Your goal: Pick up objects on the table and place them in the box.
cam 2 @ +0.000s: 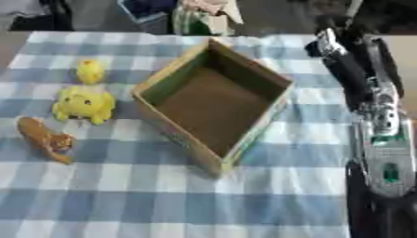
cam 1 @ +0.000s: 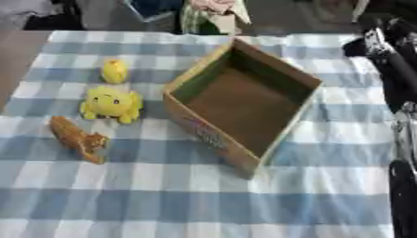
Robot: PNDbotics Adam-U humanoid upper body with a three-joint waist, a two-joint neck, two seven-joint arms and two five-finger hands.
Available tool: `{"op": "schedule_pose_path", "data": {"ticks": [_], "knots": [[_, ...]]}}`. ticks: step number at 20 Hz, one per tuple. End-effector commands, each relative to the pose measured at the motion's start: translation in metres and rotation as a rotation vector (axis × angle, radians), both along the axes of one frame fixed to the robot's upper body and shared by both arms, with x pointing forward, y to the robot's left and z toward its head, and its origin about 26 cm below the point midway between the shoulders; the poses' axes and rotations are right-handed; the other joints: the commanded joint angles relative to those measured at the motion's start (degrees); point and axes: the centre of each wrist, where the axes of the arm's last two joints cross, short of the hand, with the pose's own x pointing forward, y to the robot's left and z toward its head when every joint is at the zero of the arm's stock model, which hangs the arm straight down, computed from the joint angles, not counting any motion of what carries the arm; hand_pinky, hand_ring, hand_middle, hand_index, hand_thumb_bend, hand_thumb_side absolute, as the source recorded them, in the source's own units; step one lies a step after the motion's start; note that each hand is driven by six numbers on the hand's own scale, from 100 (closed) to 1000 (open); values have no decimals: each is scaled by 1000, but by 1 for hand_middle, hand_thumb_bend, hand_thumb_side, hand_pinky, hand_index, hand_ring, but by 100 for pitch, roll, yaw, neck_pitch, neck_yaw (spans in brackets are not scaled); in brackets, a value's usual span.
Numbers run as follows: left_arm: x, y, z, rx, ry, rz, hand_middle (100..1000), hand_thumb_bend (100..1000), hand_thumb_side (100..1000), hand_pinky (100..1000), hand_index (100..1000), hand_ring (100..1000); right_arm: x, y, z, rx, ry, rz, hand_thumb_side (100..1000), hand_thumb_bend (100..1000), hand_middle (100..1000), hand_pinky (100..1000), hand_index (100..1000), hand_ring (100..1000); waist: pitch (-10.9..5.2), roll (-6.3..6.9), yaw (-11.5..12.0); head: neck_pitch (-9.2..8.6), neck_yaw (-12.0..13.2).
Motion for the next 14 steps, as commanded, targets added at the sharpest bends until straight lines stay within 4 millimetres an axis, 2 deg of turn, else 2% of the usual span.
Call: {"op": "schedule_pose_path", "data": {"ticks": [1,8,14], "knots": [[-2,0,6,18,-27,-2,583,100,962,452,788,500,-3,0,12,-7,-58,-2,796,100,458,782,815,737,-85,18,10,-23,14],[-5,12,7,119,-51,38,586,100,892,458,799,513,-2,3,20,-9,-147,69,826,100,503,796,839,802,-84,46,-3,197,-54],[-10,38,16,420,-130,199,613,100,697,505,825,578,-1,3,25,-31,-192,106,776,100,512,795,839,810,-84,89,-54,248,-94]]}}
